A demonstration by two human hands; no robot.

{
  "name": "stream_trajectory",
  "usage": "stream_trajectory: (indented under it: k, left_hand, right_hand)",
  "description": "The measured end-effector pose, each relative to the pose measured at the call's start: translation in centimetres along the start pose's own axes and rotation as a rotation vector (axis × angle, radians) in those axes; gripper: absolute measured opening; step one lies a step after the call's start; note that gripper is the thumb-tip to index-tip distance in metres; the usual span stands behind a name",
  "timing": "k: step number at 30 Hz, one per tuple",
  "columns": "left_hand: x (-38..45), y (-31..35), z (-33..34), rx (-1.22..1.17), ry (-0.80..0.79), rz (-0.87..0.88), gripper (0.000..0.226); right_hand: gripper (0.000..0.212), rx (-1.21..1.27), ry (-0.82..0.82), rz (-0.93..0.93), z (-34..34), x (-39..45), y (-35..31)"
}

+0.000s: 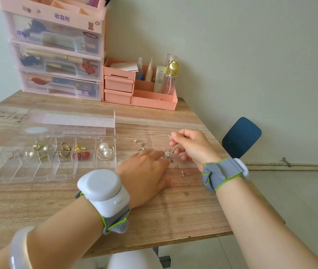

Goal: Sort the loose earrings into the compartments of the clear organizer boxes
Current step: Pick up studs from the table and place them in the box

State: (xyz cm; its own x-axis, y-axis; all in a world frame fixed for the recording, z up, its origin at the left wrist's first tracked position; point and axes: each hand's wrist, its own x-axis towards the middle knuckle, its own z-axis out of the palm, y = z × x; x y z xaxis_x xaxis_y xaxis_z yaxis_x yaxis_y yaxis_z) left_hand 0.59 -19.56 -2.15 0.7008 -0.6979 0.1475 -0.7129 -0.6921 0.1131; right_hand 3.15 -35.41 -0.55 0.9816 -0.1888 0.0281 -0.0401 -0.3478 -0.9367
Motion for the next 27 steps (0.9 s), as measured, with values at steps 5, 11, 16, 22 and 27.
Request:
stream_trajectory:
  k: [5, 11, 16, 22, 27]
  left_hand:
    - [-1.3, 2.2, -0.5, -0.217, 0.091, 0.299, 0.053]
    - [-1.2, 2.6, 0.2, -0.288, -0.052, 0.423, 0.044]
    - [-0.4, 1.3, 0.2, -0.182, -0.062, 0.357, 0.05]
    - [0.0, -0.1, -0.1, -0.181, -0.049, 0.25, 0.048]
    - [0.3, -0.4, -0.9, -0.235, -0.028, 0.173, 0.041]
  right_hand:
    - [0.017, 0.062, 0.098, -0.043, -1.1, 0.3, 0.1]
    - [0.018, 0.067, 0.123, -0.03, -1.7, 0.3, 0.6]
    - [0.017, 0.054, 0.142, -0.042, -1.8, 0.4, 1.0]
    - [0.007, -0.152, 0.148, -0.089, -2.1, 0.6, 1.2]
    - [0.011, -0.261, 0.128, -0.059, -2.2, 1.1, 2.0]
